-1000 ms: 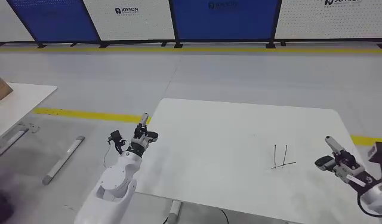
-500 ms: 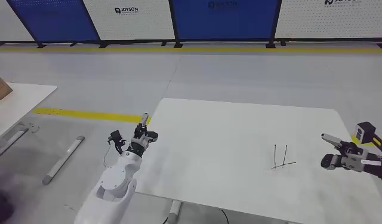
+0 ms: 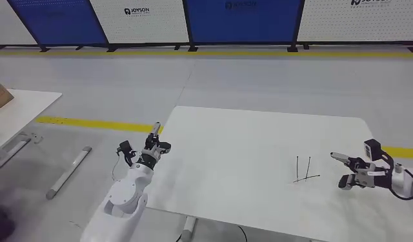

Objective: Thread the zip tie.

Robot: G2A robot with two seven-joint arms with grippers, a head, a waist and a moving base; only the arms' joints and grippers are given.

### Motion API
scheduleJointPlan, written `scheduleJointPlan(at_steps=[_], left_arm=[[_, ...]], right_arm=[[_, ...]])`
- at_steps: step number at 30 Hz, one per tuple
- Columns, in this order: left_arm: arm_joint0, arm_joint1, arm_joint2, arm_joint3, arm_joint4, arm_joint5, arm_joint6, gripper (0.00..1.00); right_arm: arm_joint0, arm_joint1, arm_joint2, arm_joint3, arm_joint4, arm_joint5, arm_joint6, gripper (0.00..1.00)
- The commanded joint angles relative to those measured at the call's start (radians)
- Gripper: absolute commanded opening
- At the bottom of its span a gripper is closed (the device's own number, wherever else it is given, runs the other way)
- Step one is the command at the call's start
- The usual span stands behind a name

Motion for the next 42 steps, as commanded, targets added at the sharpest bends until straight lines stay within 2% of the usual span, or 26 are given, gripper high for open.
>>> scheduleJointPlan(at_steps=[1,4,6,8,11,16,28,32,37,38,39,42], left_arm=[[0.0,0.0,0.0,0.0,0.0,0.0,0.0,1.0],[0.0,0.0,0.0,0.0,0.0,0.0,0.0,1.0],[0.0,0.0,0.0,0.0,0.0,0.0,0.0,1.0],[0.0,0.0,0.0,0.0,0.0,0.0,0.0,1.0],[0.0,0.0,0.0,0.0,0.0,0.0,0.0,1.0],[0.0,0.0,0.0,0.0,0.0,0.0,0.0,1.0],[0.0,0.0,0.0,0.0,0.0,0.0,0.0,1.0],[0.0,0.0,0.0,0.0,0.0,0.0,0.0,1.0],[0.0,0.0,0.0,0.0,0.0,0.0,0.0,1.0],[0.0,0.0,0.0,0.0,0.0,0.0,0.0,1.0],[0.0,0.0,0.0,0.0,0.0,0.0,0.0,1.0],[0.0,0.0,0.0,0.0,0.0,0.0,0.0,1.0]], right_arm=[[0.0,0.0,0.0,0.0,0.0,0.0,0.0,1.0],[0.0,0.0,0.0,0.0,0.0,0.0,0.0,1.0],[-0.015,-0.002,-0.026,-0.018,-0.014,-0.054,-0.001,1.0],[-0.016,-0.003,-0.066,0.003,0.025,-0.108,0.0,1.0],[0.011,0.004,-0.135,0.04,0.053,-0.191,0.0,1.0],[0.091,0.03,-0.249,0.129,0.115,-0.269,0.0,1.0],[0.095,0.031,-0.256,0.133,0.117,-0.273,0.0,1.0],[0.089,0.032,-0.261,0.116,0.083,-0.333,-0.053,1.0],[0.101,0.033,-0.278,0.099,0.035,-0.35,-0.078,1.0],[0.106,0.032,-0.287,0.1,0.032,-0.361,-0.066,1.0],[0.112,0.03,-0.3,0.104,0.046,-0.377,-0.007,1.0],[0.112,0.03,-0.3,0.104,0.046,-0.377,-0.007,1.0]])
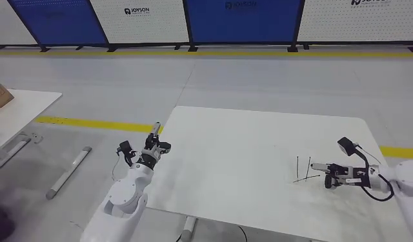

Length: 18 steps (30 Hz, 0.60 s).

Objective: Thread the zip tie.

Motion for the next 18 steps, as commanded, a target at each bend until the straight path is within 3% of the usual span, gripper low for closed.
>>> scheduleJointPlan(at_steps=[1,8,15,16,17,18], left_arm=[[0.0,0.0,0.0,0.0,0.0,0.0,0.0,1.0],[0.0,0.0,0.0,0.0,0.0,0.0,0.0,1.0],[0.0,0.0,0.0,0.0,0.0,0.0,0.0,1.0],[0.0,0.0,0.0,0.0,0.0,0.0,0.0,1.0],[0.0,0.0,0.0,0.0,0.0,0.0,0.0,1.0],[0.0,0.0,0.0,0.0,0.0,0.0,0.0,1.0]], right_arm=[[0.0,0.0,0.001,0.0,0.0,0.001,-0.001,1.0],[-0.005,-0.002,-0.002,0.002,0.012,0.001,0.002,1.0],[0.03,-0.018,-0.042,0.087,0.075,-0.029,0.004,1.0],[0.036,-0.02,-0.047,0.098,0.072,-0.033,-0.002,0.96],[0.039,-0.02,-0.049,0.105,0.072,-0.035,-0.005,0.78],[0.042,-0.021,-0.051,0.111,0.068,-0.036,-0.009,0.66]])
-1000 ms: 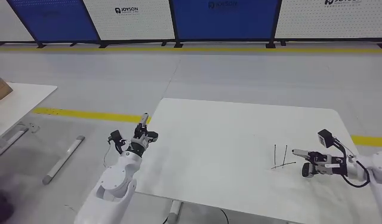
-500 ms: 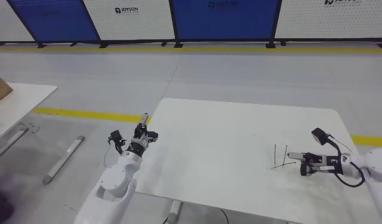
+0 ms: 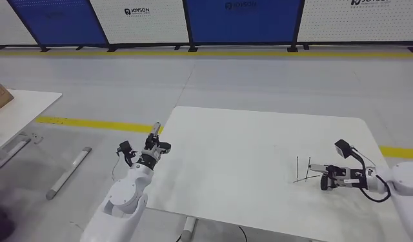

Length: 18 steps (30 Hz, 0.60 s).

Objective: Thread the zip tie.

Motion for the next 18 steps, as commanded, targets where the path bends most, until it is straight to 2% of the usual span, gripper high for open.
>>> scheduleJointPlan(at_steps=[1,2,7,10,12,14,18], left_arm=[[0.0,0.0,0.0,0.0,0.0,0.0,0.0,1.0],[0.0,0.0,0.0,0.0,0.0,0.0,0.0,1.0],[0.0,0.0,0.0,0.0,0.0,0.0,0.0,1.0],[0.0,0.0,0.0,0.0,0.0,0.0,0.0,1.0],[0.0,0.0,0.0,0.0,0.0,0.0,0.0,1.0],[0.0,0.0,0.0,0.0,0.0,0.0,0.0,1.0],[0.0,0.0,0.0,0.0,0.0,0.0,0.0,1.0]], right_arm=[[0.005,0.0,-0.004,0.013,-0.006,-0.005,-0.006,0.57],[0.007,0.0,-0.005,0.018,-0.009,-0.006,-0.009,0.49],[0.012,0.002,-0.007,0.035,-0.023,-0.011,-0.018,0.42],[0.013,0.004,-0.005,0.043,-0.018,-0.017,-0.011,0.44],[0.015,0.005,-0.002,0.049,-0.01,-0.019,0.0,0.49],[0.015,0.006,0.0,0.056,-0.003,-0.019,0.003,0.45],[0.019,0.006,-0.007,0.067,-0.013,-0.012,-0.003,0.45]])
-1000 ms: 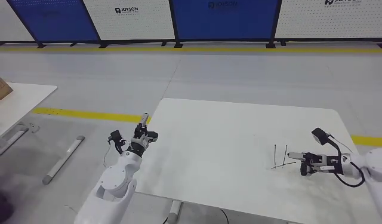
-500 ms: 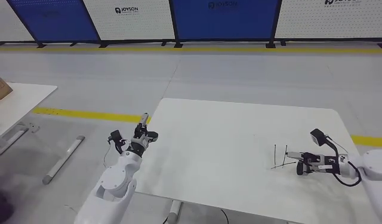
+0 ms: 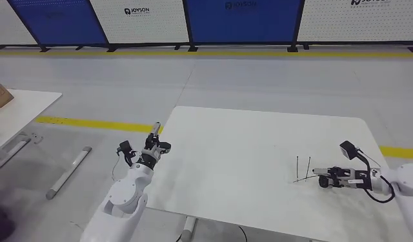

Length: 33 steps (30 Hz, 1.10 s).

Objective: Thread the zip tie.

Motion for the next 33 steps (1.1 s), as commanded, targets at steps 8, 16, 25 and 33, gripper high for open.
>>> scheduleJointPlan(at_steps=[8,16,25,33], left_arm=[[0.0,0.0,0.0,0.0,0.0,0.0,0.0,1.0],[0.0,0.0,0.0,0.0,0.0,0.0,0.0,1.0],[0.0,0.0,0.0,0.0,0.0,0.0,0.0,1.0],[0.0,0.0,0.0,0.0,0.0,0.0,0.0,1.0]], right_arm=[[0.015,-0.003,-0.014,0.026,-0.002,0.007,-0.009,0.32],[0.029,-0.005,-0.025,0.049,0.0,0.011,-0.007,0.25],[0.047,-0.009,-0.038,0.08,0.002,0.013,-0.001,0.16],[0.058,-0.011,-0.05,0.084,0.0,0.013,0.005,0.0]])
